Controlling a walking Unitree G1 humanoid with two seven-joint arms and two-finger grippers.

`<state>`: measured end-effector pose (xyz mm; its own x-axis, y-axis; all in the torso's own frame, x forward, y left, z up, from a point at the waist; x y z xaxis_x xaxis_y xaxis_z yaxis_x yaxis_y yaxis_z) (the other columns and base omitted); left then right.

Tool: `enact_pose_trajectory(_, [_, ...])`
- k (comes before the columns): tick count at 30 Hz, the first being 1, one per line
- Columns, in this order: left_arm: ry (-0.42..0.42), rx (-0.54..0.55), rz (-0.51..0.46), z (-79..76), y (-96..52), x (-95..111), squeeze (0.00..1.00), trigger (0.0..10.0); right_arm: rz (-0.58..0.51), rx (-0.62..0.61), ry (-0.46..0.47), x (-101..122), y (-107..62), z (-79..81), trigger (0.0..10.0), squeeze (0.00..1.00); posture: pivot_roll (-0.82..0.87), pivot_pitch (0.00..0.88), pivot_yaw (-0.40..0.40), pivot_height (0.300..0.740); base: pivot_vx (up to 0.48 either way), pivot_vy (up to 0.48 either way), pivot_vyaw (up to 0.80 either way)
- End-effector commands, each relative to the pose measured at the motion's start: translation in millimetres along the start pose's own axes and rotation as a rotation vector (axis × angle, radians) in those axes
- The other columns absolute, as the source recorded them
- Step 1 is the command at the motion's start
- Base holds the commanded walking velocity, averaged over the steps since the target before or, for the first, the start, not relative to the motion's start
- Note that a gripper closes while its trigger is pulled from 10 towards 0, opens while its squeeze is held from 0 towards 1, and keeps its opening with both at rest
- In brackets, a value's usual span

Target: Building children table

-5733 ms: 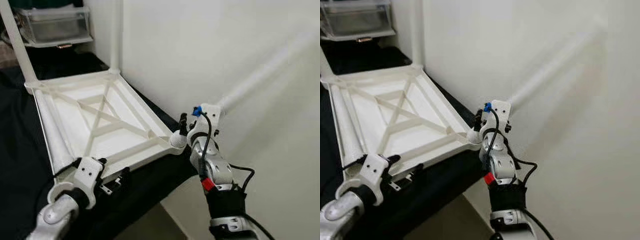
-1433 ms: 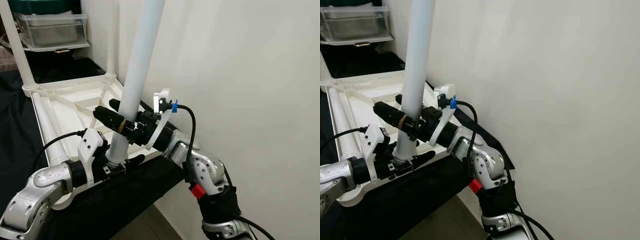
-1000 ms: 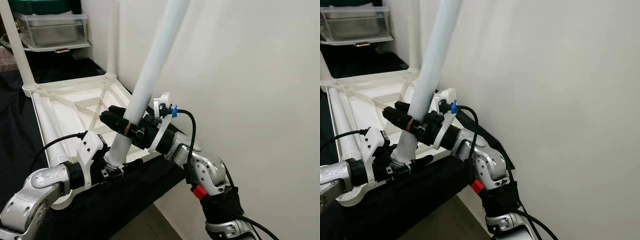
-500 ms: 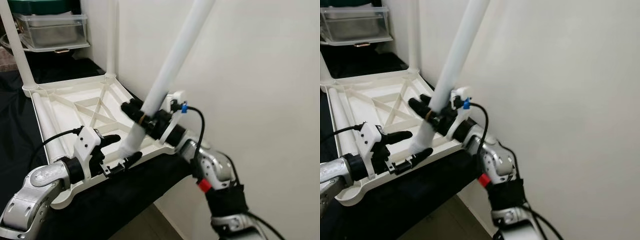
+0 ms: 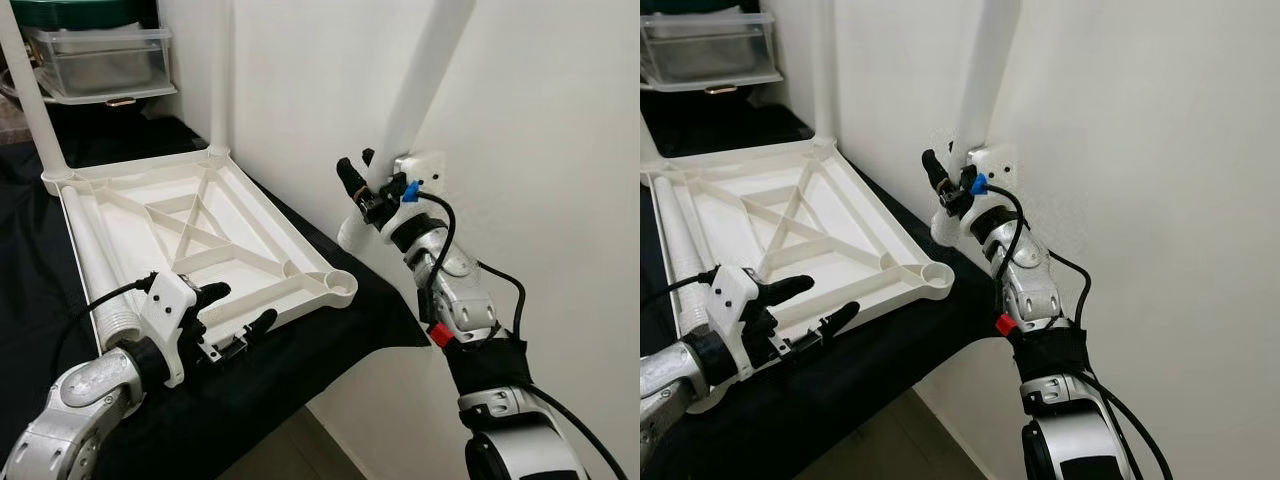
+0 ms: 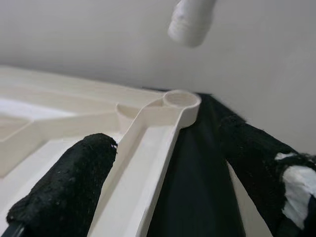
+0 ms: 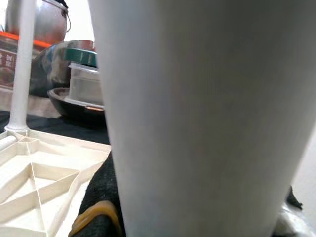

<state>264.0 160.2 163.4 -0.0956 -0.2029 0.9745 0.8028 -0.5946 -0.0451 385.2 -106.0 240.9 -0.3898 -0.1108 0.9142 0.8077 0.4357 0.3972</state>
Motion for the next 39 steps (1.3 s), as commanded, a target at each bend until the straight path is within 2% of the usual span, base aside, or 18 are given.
enact_pose_trajectory(1, [0.013,0.063,0.008,4.4,-1.2,-3,0.0,10.0,-0.002,0.006,0.011,-13,-5.8,5.0,0.0,0.0,0.14,0.0,-0.133,0.74,0.0,0.0,0.0])
enact_pose_trajectory(3, [0.018,0.078,0.014,5.4,-1.6,-4,0.0,10.0,-0.012,0.002,0.002,-15,-5.9,6.3,0.0,0.0,0.14,0.0,-0.133,0.74,0.0,0.0,0.0])
enact_pose_trajectory(5, [0.016,0.098,0.01,5.9,0.2,-4,0.0,10.0,-0.066,0.009,-0.091,-15,-4.0,11.6,0.0,0.0,0.15,0.0,-0.126,0.74,0.0,0.0,0.0])
enact_pose_trajectory(10, [0.021,0.111,0.002,6.5,4.5,-2,0.0,10.0,-0.122,0.007,-0.173,-20,-6.5,20.6,0.0,0.0,0.17,0.0,-0.127,0.74,0.0,0.0,0.0])
enact_pose_trajectory(12, [0.025,0.12,-0.003,7.2,6.6,0,0.0,10.0,-0.139,0.023,-0.28,-25,-10.4,27.6,0.0,0.0,0.17,0.0,-0.128,0.74,0.0,0.0,0.0])
enact_pose_trajectory(14, [0.026,0.125,-0.006,7.0,7.0,1,0.0,10.0,-0.136,0.037,-0.355,-31,-14.1,31.1,0.0,0.0,0.17,0.0,-0.128,0.74,0.0,0.0,0.0])
enact_pose_trajectory(17, [0.027,0.127,-0.004,6.5,6.7,0,0.0,10.0,-0.105,0.046,-0.37,-38,-16.0,32.6,0.0,0.0,0.18,0.0,-0.132,0.74,0.0,0.0,0.0])
enact_pose_trajectory(20, [0.029,0.147,0.006,6.2,3.5,-2,0.0,10.0,-0.036,0.088,-0.441,-58,-23.0,37.9,0.0,0.0,0.19,0.0,-0.138,0.74,0.0,0.0,0.0])
enact_pose_trajectory(22, [0.03,0.153,0.009,6.5,2.7,-2,0.0,10.0,-0.02,0.09,-0.452,-62,-24.6,37.5,0.0,0.0,0.2,0.0,-0.14,0.74,0.0,0.0,0.0])
enact_pose_trajectory(25, [0.033,0.165,0.018,8.1,1.8,-4,0.0,10.0,0.056,0.016,-0.4,-72,-26.1,25.2,0.0,0.0,0.2,0.0,-0.141,0.74,0.0,0.0,0.0])
enact_pose_trajectory(26, [0.034,0.167,0.019,8.7,2.0,-4,0.0,10.0,0.108,-0.017,-0.336,-77,-23.9,20.2,0.0,0.0,0.2,0.0,-0.141,0.74,0.0,0.0,0.0])
enact_pose_trajectory(27, [0.034,0.167,0.019,8.7,2.0,-4,0.0,10.0,0.108,-0.017,-0.336,-77,-23.9,20.2,0.0,0.0,0.2,0.0,-0.141,0.74,0.0,0.0,0.0])
enact_pose_trajectory(28, [0.034,0.168,0.019,9.1,2.2,-3,0.0,10.0,0.141,-0.033,-0.289,-80,-22.5,17.8,0.0,0.0,0.2,0.0,-0.141,0.74,0.0,0.0,0.0])
enact_pose_trajectory(30, [0.034,0.168,0.019,9.1,2.2,-3,0.0,10.0,0.141,-0.033,-0.289,-80,-22.5,17.8,0.0,0.0,0.2,0.0,-0.141,0.74,0.0,0.0,0.0])
enact_pose_trajectory(35, [0.037,0.181,0.018,10.9,5.8,-4,0.0,10.0,0.167,-0.12,-0.177,-84,-18.8,12.2,0.0,0.0,0.2,0.0,-0.149,0.74,0.0,0.0,0.0])
enact_pose_trajectory(39, [0.041,0.191,0.02,13.0,5.4,-4,0.0,10.0,0.158,-0.132,-0.146,-83,-17.3,14.0,0.0,0.0,0.2,0.0,-0.15,0.74,0.0,0.0,0.0])
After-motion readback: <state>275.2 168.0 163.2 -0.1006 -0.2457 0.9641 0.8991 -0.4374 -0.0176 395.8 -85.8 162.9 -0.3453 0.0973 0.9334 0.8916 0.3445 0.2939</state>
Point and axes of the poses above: a point about 5 cm out from each wrist's last joint towards the gripper, its own y axis pointing out of the wrist towards the gripper, its own x axis along the axis of the wrist's last joint, z = x × y, the point moved 3 cm from there along y, pointing out of the wrist towards the gripper, and after that the axes turned 6 degrees about y, right-handed, at the moved point
